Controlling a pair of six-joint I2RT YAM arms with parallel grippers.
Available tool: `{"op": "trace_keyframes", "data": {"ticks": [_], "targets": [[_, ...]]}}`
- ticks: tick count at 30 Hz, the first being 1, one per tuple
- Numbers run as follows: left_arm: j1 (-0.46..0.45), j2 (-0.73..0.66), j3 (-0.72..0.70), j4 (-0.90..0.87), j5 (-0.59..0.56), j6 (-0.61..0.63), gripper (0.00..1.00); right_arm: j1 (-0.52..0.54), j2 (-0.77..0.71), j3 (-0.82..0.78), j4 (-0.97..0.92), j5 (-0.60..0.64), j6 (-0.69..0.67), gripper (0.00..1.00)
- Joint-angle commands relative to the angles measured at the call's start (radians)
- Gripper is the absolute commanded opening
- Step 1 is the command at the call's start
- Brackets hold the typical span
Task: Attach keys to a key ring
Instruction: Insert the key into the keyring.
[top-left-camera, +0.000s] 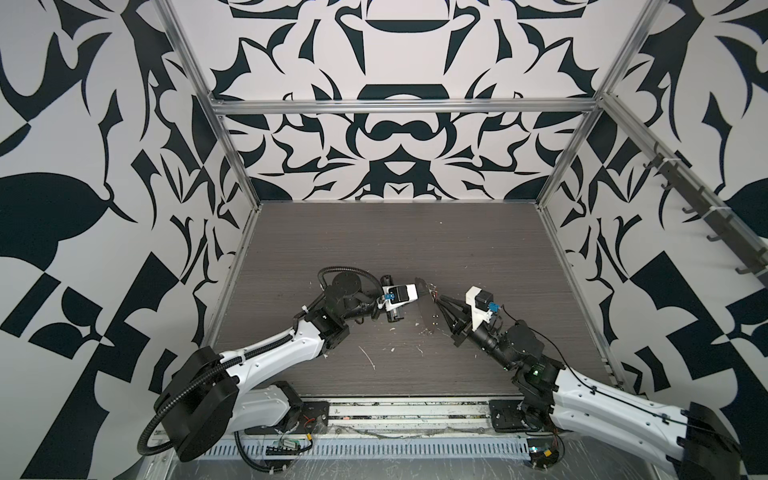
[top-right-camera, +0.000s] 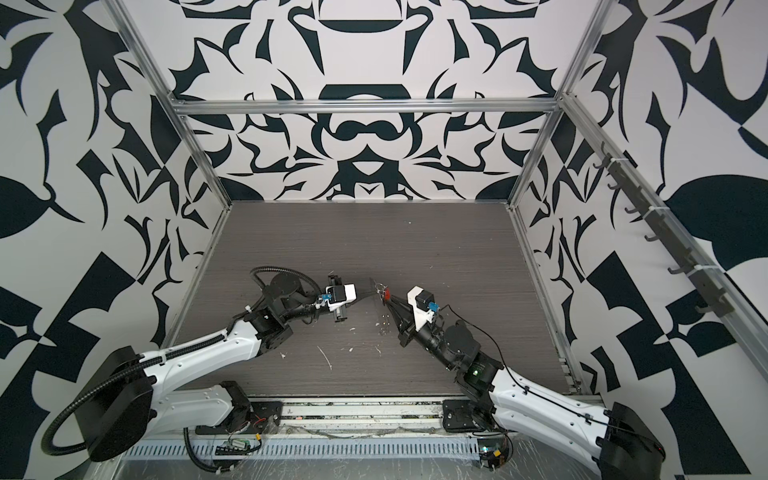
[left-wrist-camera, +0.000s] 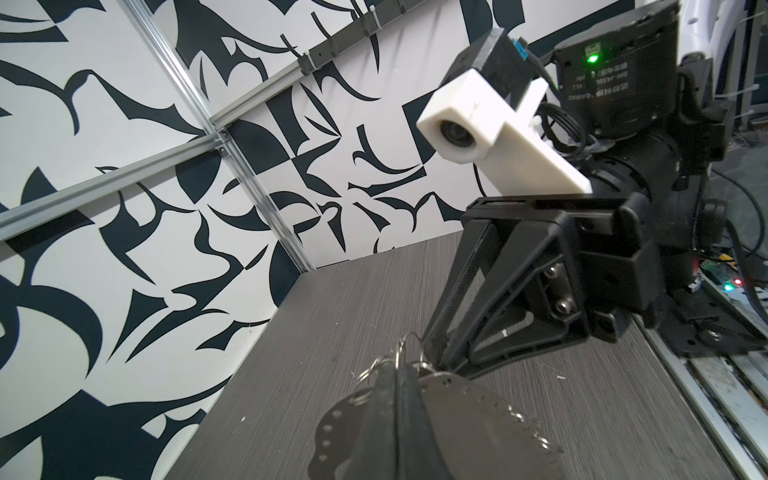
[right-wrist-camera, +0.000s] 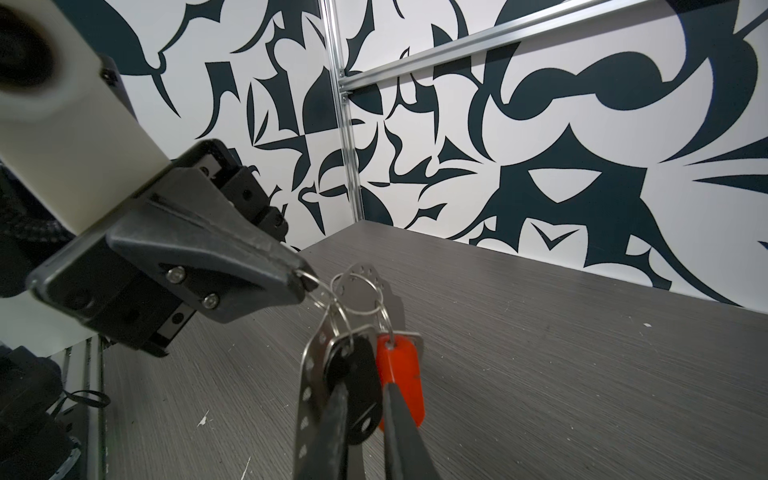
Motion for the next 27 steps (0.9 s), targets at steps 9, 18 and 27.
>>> {"op": "trace_keyframes", "data": {"ticks": [9,18,27], "targets": [[0.001,-0.019,0.008,0.057,0.002,-0.019,0.0,-0.002,-0.01,0.01,0.028,-0.058,-0.012,0.21],[0.001,-0.011,0.02,0.041,0.021,-0.017,0.0,-0.003,0.062,0.065,0.03,-0.123,-0.022,0.23],[0.001,-0.016,0.018,0.033,0.027,-0.013,0.0,-0.002,0.06,0.097,0.008,-0.071,-0.05,0.29]]}}
